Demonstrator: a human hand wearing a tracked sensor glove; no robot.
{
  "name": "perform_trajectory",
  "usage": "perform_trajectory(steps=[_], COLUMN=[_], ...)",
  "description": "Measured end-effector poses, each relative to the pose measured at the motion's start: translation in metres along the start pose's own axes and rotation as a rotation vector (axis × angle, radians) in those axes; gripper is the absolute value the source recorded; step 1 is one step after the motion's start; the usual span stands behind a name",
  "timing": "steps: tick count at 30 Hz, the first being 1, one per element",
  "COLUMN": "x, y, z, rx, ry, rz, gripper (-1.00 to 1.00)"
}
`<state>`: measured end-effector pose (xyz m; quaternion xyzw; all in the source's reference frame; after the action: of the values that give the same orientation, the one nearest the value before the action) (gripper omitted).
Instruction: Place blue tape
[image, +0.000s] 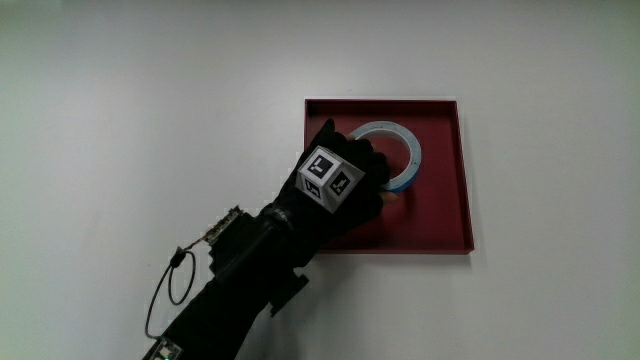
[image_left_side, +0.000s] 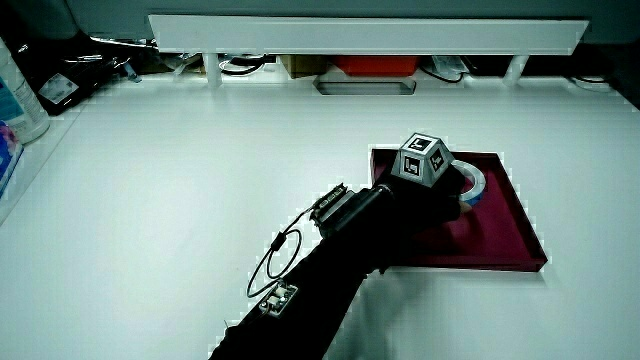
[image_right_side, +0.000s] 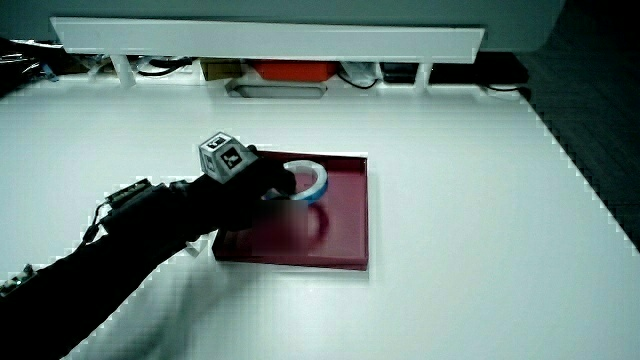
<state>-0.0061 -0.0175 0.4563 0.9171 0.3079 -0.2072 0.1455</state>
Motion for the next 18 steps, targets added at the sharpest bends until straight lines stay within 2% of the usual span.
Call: perform_trajectory(steps=[3, 9, 12, 15, 17, 18], x=[-0.001, 0.0, 0.0, 0.001, 0.003, 0.003], y=[0.007, 0.013, 0.014, 0.017, 0.018, 0.018], z=[-0.014, -0.036, -0.042, -0.05, -0.052, -0.052], rx=[-0.022, -0.075, -0.096, -0.106, -0.14, -0.133], ry=[-0.002, 0.033, 0.036, 0.057, 0.07, 0.073], rz=[0.01, 0.018, 0.037, 0.025, 0.042, 0.035], gripper=[0.0, 0.0, 0.0, 0.0, 0.0, 0.0])
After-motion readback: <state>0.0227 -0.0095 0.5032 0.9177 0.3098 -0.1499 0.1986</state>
